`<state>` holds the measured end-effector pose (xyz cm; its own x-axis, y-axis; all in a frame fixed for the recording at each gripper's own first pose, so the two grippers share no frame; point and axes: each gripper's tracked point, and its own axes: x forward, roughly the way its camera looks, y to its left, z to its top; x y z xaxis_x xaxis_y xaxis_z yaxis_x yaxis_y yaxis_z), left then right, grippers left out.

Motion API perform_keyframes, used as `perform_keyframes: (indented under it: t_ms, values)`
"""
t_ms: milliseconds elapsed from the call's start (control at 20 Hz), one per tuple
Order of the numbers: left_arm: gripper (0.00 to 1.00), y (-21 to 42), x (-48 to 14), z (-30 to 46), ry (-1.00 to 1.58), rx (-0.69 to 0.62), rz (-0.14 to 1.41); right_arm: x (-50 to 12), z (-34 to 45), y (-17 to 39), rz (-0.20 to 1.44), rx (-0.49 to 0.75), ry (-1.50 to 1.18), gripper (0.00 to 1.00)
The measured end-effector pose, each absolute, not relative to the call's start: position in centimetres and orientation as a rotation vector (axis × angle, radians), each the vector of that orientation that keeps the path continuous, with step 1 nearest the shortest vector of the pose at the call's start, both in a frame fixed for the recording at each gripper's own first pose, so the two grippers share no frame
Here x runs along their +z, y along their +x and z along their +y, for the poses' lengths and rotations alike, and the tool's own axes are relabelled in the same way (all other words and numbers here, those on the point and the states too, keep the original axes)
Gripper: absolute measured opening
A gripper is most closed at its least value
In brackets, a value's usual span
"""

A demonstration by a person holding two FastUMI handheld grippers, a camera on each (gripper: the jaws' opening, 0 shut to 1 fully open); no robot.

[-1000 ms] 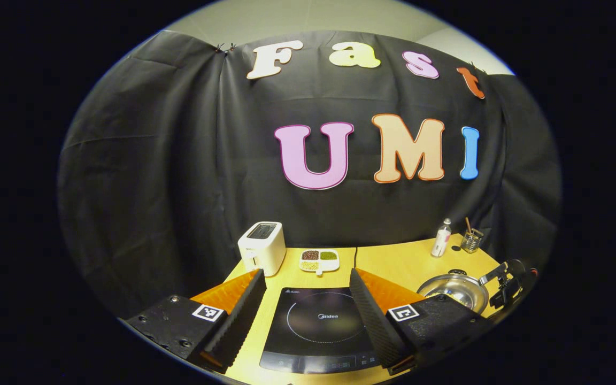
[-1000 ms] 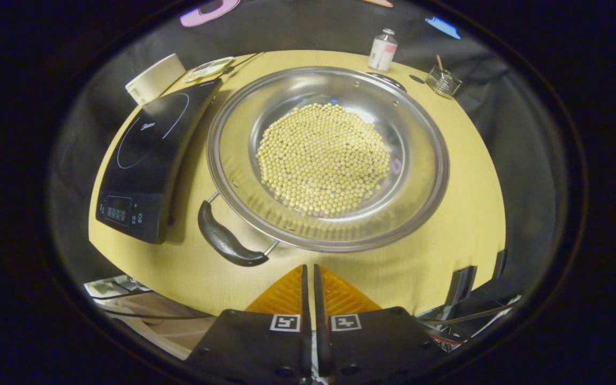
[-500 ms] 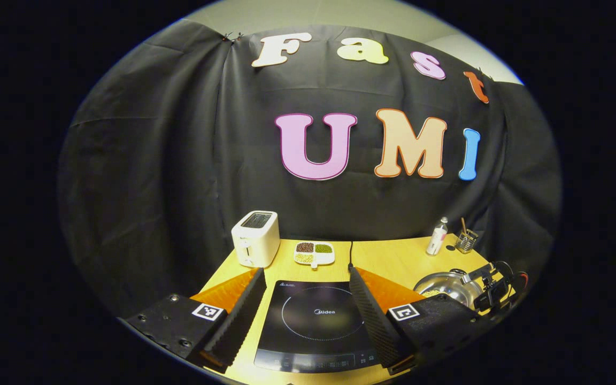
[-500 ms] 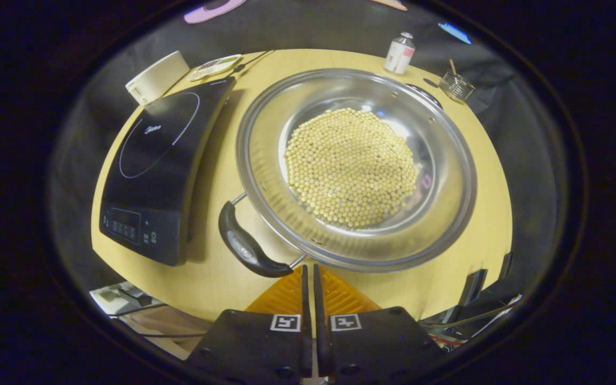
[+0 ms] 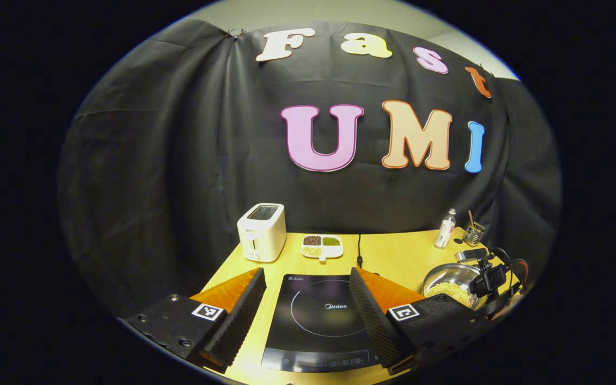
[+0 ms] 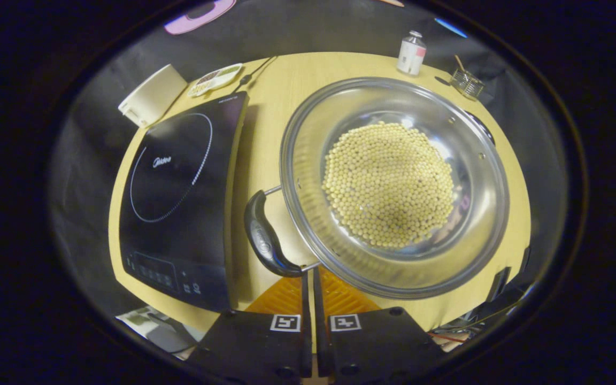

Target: First push the handle of the pot to place it horizontally, then grasp the pot with both hands and set it on the induction cooktop.

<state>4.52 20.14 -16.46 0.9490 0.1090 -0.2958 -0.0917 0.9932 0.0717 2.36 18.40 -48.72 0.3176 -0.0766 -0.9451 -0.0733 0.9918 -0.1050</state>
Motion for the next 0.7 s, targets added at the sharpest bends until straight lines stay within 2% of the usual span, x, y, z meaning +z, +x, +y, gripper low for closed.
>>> perform_keyframes:
  t_ms: [50, 100, 150, 350, 400, 450, 550, 600, 700]
  values:
    - [0.96, 4.4, -16.7, 20.6, 0.062, 0.115, 0.309, -48.7, 19.0, 2.8, 1.244, -0.005, -0.117, 0.05]
    - [0.96, 4.3, -16.8, 21.0, 0.067, 0.127, 0.313, -48.8, 19.4, 3.4, 1.237, -0.006, -0.098, 0.05]
    - [0.96, 4.1, -16.9, 21.2, 0.070, 0.134, 0.319, -48.7, 19.9, 3.9, 1.229, -0.005, -0.080, 0.00]
    - [0.96, 3.8, -17.0, 21.4, 0.071, 0.141, 0.328, -48.7, 21.5, 5.5, 1.206, -0.004, -0.029, 0.00]
    - [0.96, 3.8, -17.2, 21.4, 0.070, 0.143, 0.329, -48.6, 21.8, 5.7, 1.202, -0.003, -0.024, 0.05]
    - [0.96, 3.9, -17.1, 21.1, 0.065, 0.140, 0.328, -48.6, 22.0, 6.1, 1.195, -0.004, -0.021, 0.00]
    - [0.94, 4.1, -17.2, 20.3, 0.050, 0.124, 0.327, -48.6, 22.5, 6.9, 1.183, -0.005, -0.020, 0.00]
    - [0.94, 4.1, -17.3, 19.9, 0.042, 0.115, 0.328, -48.7, 22.7, 7.3, 1.179, -0.004, -0.020, 0.05]
    - [0.96, 4.2, -17.6, 19.4, 0.032, 0.104, 0.332, -48.6, 23.2, 7.9, 1.175, -0.001, -0.012, 0.05]
